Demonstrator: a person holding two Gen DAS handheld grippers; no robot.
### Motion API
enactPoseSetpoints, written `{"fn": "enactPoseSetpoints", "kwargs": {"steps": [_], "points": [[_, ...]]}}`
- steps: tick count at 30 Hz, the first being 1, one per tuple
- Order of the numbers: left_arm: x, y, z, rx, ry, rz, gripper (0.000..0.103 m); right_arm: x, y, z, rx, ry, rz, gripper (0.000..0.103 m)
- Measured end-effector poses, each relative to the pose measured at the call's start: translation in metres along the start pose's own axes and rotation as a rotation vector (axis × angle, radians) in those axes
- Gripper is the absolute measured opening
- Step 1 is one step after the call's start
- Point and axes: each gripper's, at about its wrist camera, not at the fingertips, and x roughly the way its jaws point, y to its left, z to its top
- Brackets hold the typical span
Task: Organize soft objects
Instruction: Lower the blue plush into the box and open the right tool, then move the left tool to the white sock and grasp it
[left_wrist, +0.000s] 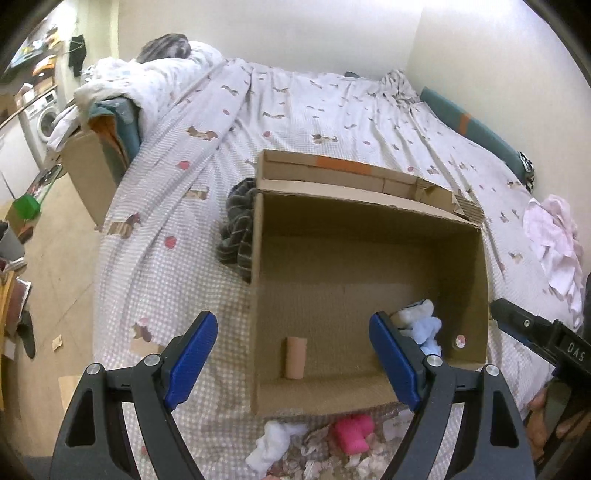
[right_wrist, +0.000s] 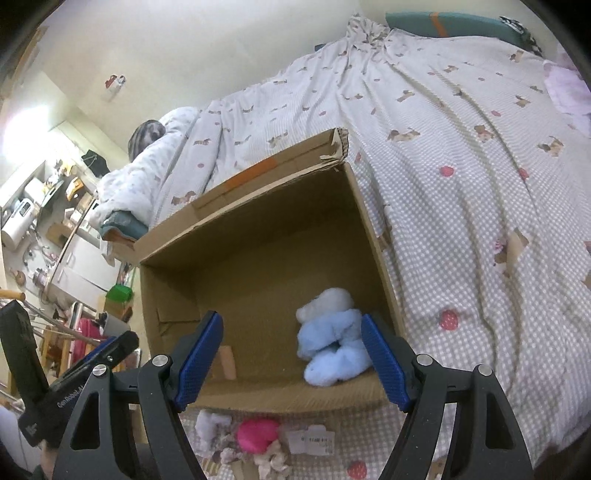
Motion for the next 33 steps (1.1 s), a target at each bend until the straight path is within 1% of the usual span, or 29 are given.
{"fn": "enactPoseSetpoints", "kwargs": {"steps": [5,10,14,16,19,22,24,26,28,29,30,31,33], "points": [[-0.016,0.020,-0.015,-0.020,0.012,0.030,0.083,-0.011,-0.005,-0.013,0.006,0.008,-0.009,0.082],[-0.023,0.046,-0.027,-0.101,0.034,0.045,0.083,-0.017,-0.011,-0.024,0.024,0.020,-0.008,0.082],[-0.022,0.053,-0.037,-0.125,0.064,0.065,0.083,-0.024,-0.017,-0.036,0.059,0.036,0.009,0.082],[-0.016,0.050,-0.044,-0.112,0.103,0.057,0.083,-0.026,-0.017,-0.044,0.061,0.048,0.006,0.082],[0.005,0.044,-0.056,-0.087,0.197,0.043,0.083,-0.027,-0.016,-0.057,0.059,0.078,0.002,0.082],[0.027,0.039,-0.069,-0.076,0.288,0.023,0.083,-0.022,-0.015,-0.070,0.040,0.116,-0.024,0.082],[0.040,0.035,-0.076,-0.073,0.329,0.012,0.082,-0.019,-0.019,-0.075,0.035,0.137,-0.042,0.082],[0.053,0.032,-0.081,-0.068,0.368,0.010,0.079,-0.016,-0.024,-0.078,0.040,0.155,-0.052,0.082],[0.065,0.031,-0.087,-0.063,0.406,0.013,0.069,-0.013,-0.031,-0.080,0.062,0.173,-0.047,0.082],[0.072,0.030,-0.089,-0.058,0.424,0.012,0.066,-0.011,-0.034,-0.081,0.070,0.181,-0.046,0.082],[0.077,0.029,-0.092,-0.055,0.442,0.011,0.060,-0.011,-0.035,-0.083,0.075,0.187,-0.047,0.082],[0.082,0.029,-0.095,-0.056,0.462,0.005,0.048,-0.011,-0.037,-0.084,0.078,0.191,-0.047,0.082],[0.088,0.028,-0.099,-0.053,0.486,-0.007,0.037,-0.011,-0.041,-0.085,0.079,0.195,-0.051,0.082]]}}
